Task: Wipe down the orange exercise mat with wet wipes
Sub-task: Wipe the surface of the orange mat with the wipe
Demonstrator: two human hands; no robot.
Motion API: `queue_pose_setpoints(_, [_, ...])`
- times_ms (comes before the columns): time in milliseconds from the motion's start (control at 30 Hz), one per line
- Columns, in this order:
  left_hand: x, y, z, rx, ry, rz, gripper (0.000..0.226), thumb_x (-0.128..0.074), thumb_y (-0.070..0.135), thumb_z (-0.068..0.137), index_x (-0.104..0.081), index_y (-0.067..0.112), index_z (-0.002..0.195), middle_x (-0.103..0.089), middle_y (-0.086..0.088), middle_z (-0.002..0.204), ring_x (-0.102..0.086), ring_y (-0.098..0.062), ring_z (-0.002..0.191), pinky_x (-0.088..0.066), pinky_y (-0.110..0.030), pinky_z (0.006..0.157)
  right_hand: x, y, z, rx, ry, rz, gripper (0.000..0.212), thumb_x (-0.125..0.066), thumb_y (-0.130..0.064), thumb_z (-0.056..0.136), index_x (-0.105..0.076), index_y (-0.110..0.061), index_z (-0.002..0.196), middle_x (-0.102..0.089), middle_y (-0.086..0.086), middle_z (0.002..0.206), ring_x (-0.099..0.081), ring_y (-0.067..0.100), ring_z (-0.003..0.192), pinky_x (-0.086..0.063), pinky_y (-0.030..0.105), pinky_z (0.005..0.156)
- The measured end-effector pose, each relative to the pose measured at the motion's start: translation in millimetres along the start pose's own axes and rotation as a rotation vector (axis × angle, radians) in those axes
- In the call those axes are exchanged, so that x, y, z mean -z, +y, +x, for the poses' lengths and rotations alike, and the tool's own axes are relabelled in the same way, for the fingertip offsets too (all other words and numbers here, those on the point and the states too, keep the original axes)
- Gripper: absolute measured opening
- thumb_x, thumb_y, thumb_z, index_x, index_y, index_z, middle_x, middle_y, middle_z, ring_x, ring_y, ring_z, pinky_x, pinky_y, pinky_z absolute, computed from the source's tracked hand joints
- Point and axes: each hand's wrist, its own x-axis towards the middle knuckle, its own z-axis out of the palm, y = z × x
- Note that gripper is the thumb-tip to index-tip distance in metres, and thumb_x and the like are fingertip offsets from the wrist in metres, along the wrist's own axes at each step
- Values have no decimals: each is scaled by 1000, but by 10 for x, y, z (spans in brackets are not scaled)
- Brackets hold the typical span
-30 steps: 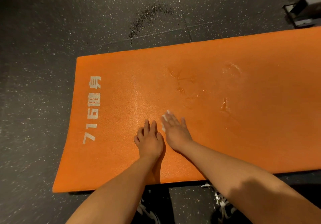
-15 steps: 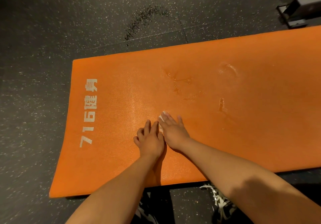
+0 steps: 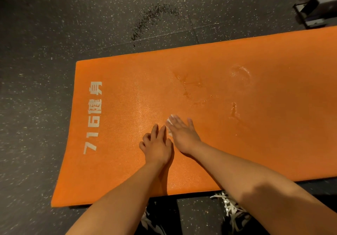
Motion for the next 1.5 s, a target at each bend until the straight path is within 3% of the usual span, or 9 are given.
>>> queue_pose_setpoints(167, [51,-27,25,1,2,2,56,-40,45,101,-26,39,155,-9,9,167,-17,-29,141,-13,-47,113,88,263,-18,-371,237,53,75,-44,-10,99,-6,-24,162,13,5,169,13,21,156,10,50,122])
queue_pose_setpoints(300, [75,-24,110,2,22,1,55,-39,39,101,-27,38,155,-9,7,168,-21,-29,138,-15,-47,112,-54,-14,2,-234,262,155,67,-45,-11,102,-16,-19,162,-7,10,168,0,27,156,1,43,125])
queue_pose_setpoints(467, [152,-21,295,21,17,-7,58,-38,39,103,-20,37,158,0,5,169,-12,-29,146,-11,-49,115,-102,-149,196,56,111,146,61,-39,-16,107,-14,-23,162,0,-3,170,11,12,155,8,42,124])
queue_pose_setpoints(633, [121,-107,322,4,12,29,58,-36,45,103,-20,38,158,1,6,169,-10,-29,146,-9,-50,115,21,-30,261,-223,207,105,72,-39,-10,103,-1,-24,163,12,-5,169,17,14,154,8,46,123])
queue_pose_setpoints(867, [91,-81,309,10,33,1,56,-35,43,104,-20,38,158,-2,7,169,-12,-29,144,-9,-49,114,-57,-143,208,72,106,98,60,-36,-18,108,-14,-28,162,1,-8,170,11,10,155,7,47,124])
queue_pose_setpoints(1100, [114,-61,329,23,26,35,57,-34,43,104,-19,37,158,-1,7,169,-13,-29,144,-10,-49,114,193,239,238,-359,220,157,84,-45,-4,95,-2,-28,163,19,2,168,17,17,154,3,47,125])
queue_pose_setpoints(1300, [176,-111,383,-12,89,-68,52,-39,34,103,-31,34,154,-20,4,166,-23,-27,138,-17,-44,111,62,-305,437,3,10,86,68,-43,-27,104,-9,-26,163,11,-1,170,13,13,155,6,53,124])
queue_pose_setpoints(1367, [231,-164,443,-22,127,-59,54,-42,30,101,-33,32,154,-23,4,164,-24,-27,137,-18,-44,111,58,-240,478,35,33,20,69,-43,-18,102,-11,-26,163,9,-2,170,13,13,155,8,51,124])
queue_pose_setpoints(1500, [279,-148,610,-16,114,-44,58,-41,32,102,-25,31,157,-8,4,168,-11,-28,146,-9,-47,117,194,167,524,-315,237,87,72,-38,-9,100,-4,-22,162,15,0,169,19,15,154,7,49,123])
